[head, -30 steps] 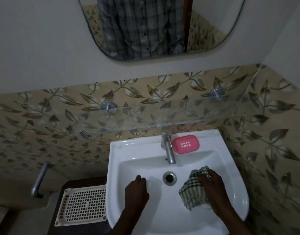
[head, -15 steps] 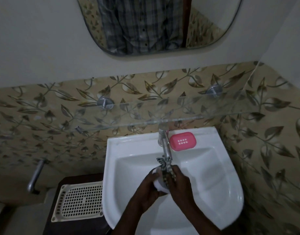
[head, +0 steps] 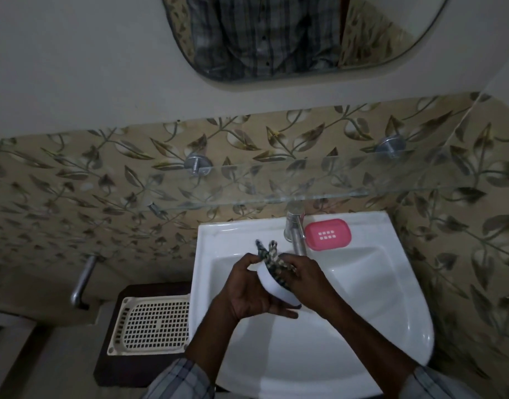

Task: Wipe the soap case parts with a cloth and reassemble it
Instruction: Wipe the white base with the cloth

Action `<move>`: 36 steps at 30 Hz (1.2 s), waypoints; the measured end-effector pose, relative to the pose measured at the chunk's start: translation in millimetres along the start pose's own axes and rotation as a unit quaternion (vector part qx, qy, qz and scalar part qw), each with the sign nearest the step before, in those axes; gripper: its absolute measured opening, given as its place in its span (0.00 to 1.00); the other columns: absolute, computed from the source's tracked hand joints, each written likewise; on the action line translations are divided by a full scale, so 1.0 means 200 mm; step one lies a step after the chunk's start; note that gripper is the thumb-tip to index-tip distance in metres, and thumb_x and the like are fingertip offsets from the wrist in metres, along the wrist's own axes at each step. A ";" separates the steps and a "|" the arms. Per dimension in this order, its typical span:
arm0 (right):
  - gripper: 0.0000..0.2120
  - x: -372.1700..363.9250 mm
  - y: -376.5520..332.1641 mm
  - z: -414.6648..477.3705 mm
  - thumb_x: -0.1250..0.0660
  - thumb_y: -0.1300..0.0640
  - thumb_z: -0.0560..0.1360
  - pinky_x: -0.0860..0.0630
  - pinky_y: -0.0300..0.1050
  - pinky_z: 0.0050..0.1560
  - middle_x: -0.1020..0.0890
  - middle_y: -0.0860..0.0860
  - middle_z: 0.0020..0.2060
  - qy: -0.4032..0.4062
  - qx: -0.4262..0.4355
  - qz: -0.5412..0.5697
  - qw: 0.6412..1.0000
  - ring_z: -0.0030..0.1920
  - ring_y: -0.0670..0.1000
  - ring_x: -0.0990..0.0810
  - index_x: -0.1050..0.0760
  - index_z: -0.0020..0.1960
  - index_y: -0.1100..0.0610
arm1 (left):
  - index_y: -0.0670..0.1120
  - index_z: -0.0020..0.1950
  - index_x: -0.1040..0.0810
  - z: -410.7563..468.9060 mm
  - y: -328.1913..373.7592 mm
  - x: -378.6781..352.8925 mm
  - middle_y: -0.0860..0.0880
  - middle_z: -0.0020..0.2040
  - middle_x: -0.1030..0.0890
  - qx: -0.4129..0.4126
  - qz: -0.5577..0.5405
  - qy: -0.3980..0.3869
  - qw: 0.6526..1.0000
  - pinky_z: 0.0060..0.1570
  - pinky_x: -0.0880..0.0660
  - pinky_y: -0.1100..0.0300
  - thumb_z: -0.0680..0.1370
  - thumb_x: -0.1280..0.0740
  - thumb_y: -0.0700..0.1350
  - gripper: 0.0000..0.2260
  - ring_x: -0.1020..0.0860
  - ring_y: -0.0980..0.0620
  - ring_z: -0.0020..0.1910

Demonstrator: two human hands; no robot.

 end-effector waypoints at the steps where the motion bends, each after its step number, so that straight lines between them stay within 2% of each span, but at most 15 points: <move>1: 0.05 0.00 -0.02 0.01 0.32 0.51 0.76 0.23 0.36 0.38 0.14 0.43 0.40 0.027 -0.036 0.029 0.999 0.42 0.39 0.17 0.18 0.47 0.49 | 0.36 0.73 0.27 0.01 0.01 -0.03 0.28 0.71 0.28 -0.005 -0.020 -0.017 1.000 0.70 0.40 0.26 0.77 0.40 0.61 0.34 0.31 0.25 0.70; 4: 0.07 0.01 -0.06 0.06 0.33 0.56 0.76 0.24 0.31 0.33 0.14 0.38 0.40 0.132 -0.155 0.215 0.955 0.40 0.38 0.16 0.17 0.45 0.46 | 0.41 0.75 0.29 0.06 -0.02 -0.09 0.33 0.73 0.27 -0.039 -0.063 -0.008 0.997 0.74 0.43 0.30 0.77 0.39 0.66 0.36 0.31 0.31 0.72; 7: 0.11 0.03 -0.06 0.04 0.34 0.61 0.77 0.22 0.32 0.33 0.13 0.42 0.40 0.150 -0.164 0.242 0.944 0.41 0.43 0.14 0.16 0.45 0.48 | 0.43 0.76 0.30 0.07 -0.09 -0.07 0.35 0.73 0.27 -0.090 -0.044 -0.009 0.995 0.74 0.41 0.30 0.75 0.34 0.67 0.38 0.31 0.32 0.73; 10: 0.09 0.12 -0.07 0.01 0.34 0.61 0.78 0.17 0.48 0.48 0.13 0.51 0.47 0.195 -0.122 0.107 0.967 0.48 0.53 0.14 0.17 0.54 0.54 | 0.45 0.71 0.25 0.03 -0.10 -0.03 0.37 0.65 0.19 -0.135 0.040 0.055 0.988 0.60 0.22 0.40 0.65 0.23 0.66 0.41 0.18 0.38 0.61; 12: 0.11 0.23 -0.07 0.02 0.32 0.62 0.77 0.20 0.48 0.53 0.14 0.55 0.51 0.213 -0.061 -0.046 0.974 0.51 0.55 0.16 0.18 0.58 0.58 | 0.46 0.67 0.22 0.01 -0.08 0.00 0.42 0.58 0.14 -0.177 0.089 0.092 0.976 0.52 0.19 0.48 0.60 0.22 0.68 0.42 0.14 0.45 0.53; 15: 0.09 0.30 -0.09 0.02 0.30 0.63 0.75 0.25 0.40 0.46 0.13 0.54 0.47 0.169 -0.022 -0.131 0.977 0.46 0.52 0.16 0.17 0.54 0.57 | 0.42 0.72 0.27 0.01 -0.02 0.02 0.37 0.69 0.22 -0.236 0.179 0.128 0.947 0.69 0.28 0.42 0.65 0.24 0.68 0.45 0.23 0.39 0.67; 17: 0.08 0.23 -0.12 0.01 0.31 0.64 0.75 0.21 0.43 0.45 0.13 0.54 0.46 0.118 -0.052 -0.002 0.992 0.44 0.51 0.15 0.17 0.50 0.54 | 0.39 0.77 0.38 0.02 0.01 -0.04 0.33 0.76 0.34 -0.248 0.203 0.148 0.936 0.76 0.40 0.35 0.70 0.26 0.65 0.46 0.32 0.34 0.75; 18: 0.08 0.18 -0.15 0.00 0.32 0.63 0.76 0.18 0.48 0.47 0.13 0.56 0.47 0.069 -0.079 0.125 0.987 0.45 0.53 0.14 0.16 0.50 0.53 | 0.39 0.78 0.39 0.02 0.02 -0.09 0.33 0.75 0.32 -0.249 0.199 0.143 0.937 0.75 0.38 0.35 0.72 0.27 0.64 0.45 0.30 0.34 0.73; 21: 0.10 0.06 -0.19 -0.03 0.31 0.57 0.77 0.17 0.50 0.49 0.14 0.56 0.51 -0.071 -0.091 0.358 0.926 0.53 0.58 0.15 0.18 0.57 0.51 | 0.41 0.64 0.20 0.03 0.04 -0.13 0.39 0.57 0.16 -0.251 0.135 0.131 0.949 0.63 0.23 0.45 0.72 0.30 0.64 0.31 0.17 0.41 0.56; 23: 0.23 0.01 -0.17 -0.05 0.27 0.52 0.72 0.20 0.48 0.58 0.17 0.51 0.60 -0.106 -0.031 0.293 0.950 0.61 0.52 0.19 0.24 0.66 0.48 | 0.41 0.51 0.17 0.02 0.06 -0.14 0.40 0.45 0.16 -0.245 0.079 0.110 0.960 0.49 0.20 0.52 0.73 0.30 0.62 0.23 0.17 0.43 0.44; 25: 0.35 -0.02 -0.16 -0.08 0.24 0.48 0.69 0.24 0.50 0.65 0.24 0.46 0.67 -0.113 0.053 0.097 0.987 0.66 0.45 0.24 0.32 0.73 0.47 | 0.40 0.46 0.18 0.00 0.07 -0.14 0.41 0.39 0.19 -0.230 0.011 0.095 0.969 0.44 0.22 0.53 0.71 0.30 0.62 0.24 0.19 0.44 0.39; 27: 0.39 -0.05 -0.14 -0.09 0.26 0.47 0.68 0.29 0.48 0.69 0.28 0.46 0.71 -0.127 0.145 -0.048 0.980 0.69 0.45 0.29 0.37 0.76 0.49 | 0.36 0.52 0.20 -0.02 0.09 -0.12 0.38 0.43 0.20 -0.204 -0.036 0.067 0.976 0.47 0.23 0.51 0.71 0.32 0.62 0.28 0.21 0.41 0.41; 30: 0.44 -0.01 -0.10 -0.06 0.25 0.50 0.69 0.40 0.35 0.73 0.36 0.51 0.76 -0.177 0.215 -0.118 0.953 0.74 0.47 0.37 0.44 0.78 0.53 | 0.36 0.65 0.27 -0.07 0.10 -0.09 0.36 0.54 0.23 -0.141 -0.059 0.035 0.988 0.55 0.23 0.48 0.74 0.34 0.63 0.34 0.21 0.39 0.50; 33: 0.42 0.03 -0.09 -0.02 0.24 0.50 0.70 0.42 0.27 0.69 0.38 0.52 0.74 -0.166 0.247 -0.129 0.946 0.72 0.44 0.37 0.43 0.76 0.54 | 0.36 0.62 0.21 -0.08 0.11 -0.08 0.37 0.54 0.17 -0.110 -0.088 0.021 0.990 0.54 0.19 0.47 0.71 0.31 0.62 0.33 0.16 0.39 0.50; 36: 0.21 0.02 -0.09 -0.01 0.28 0.55 0.74 0.25 0.40 0.61 0.22 0.55 0.61 -0.114 0.252 -0.083 0.957 0.61 0.48 0.23 0.26 0.65 0.58 | 0.39 0.54 0.14 -0.06 0.10 -0.09 0.39 0.51 0.14 -0.070 -0.068 0.066 0.993 0.55 0.20 0.47 0.68 0.31 0.65 0.31 0.14 0.40 0.47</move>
Point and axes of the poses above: each hand's wrist, its own z-axis towards the middle knuckle, its own x-axis out of the back of the hand, y = z × x, the point moved 1 cm from there along z, towards the middle knuckle
